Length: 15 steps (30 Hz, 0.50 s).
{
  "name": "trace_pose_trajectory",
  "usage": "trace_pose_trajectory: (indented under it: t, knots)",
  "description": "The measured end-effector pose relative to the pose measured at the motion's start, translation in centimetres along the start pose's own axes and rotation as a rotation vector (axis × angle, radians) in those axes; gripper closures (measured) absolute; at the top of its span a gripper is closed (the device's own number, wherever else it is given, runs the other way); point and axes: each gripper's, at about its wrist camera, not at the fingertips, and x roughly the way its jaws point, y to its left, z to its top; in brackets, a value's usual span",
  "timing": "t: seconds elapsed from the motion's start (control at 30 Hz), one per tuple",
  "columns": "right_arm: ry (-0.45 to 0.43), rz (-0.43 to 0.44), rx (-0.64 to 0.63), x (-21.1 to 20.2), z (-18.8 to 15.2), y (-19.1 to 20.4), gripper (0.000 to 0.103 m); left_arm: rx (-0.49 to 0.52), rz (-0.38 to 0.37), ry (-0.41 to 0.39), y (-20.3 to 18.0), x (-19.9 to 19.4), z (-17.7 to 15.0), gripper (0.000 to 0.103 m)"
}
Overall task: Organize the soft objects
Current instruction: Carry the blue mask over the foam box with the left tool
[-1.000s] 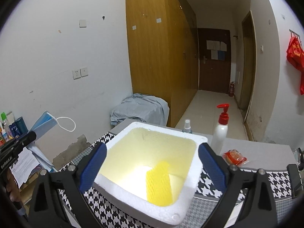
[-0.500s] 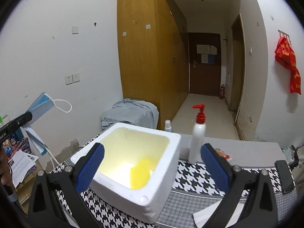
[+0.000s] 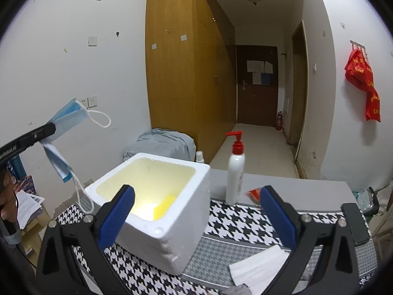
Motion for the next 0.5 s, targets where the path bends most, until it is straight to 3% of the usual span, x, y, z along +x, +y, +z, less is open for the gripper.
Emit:
trace_pose_trajectory:
  t: [0.5]
  knots:
    - [-0.027, -0.097, 0.04, -3.2, -2.5, -3.1, 0.0, 0.05, -0.078, 0.104, -3.2, 5.2, 1.0, 0.09]
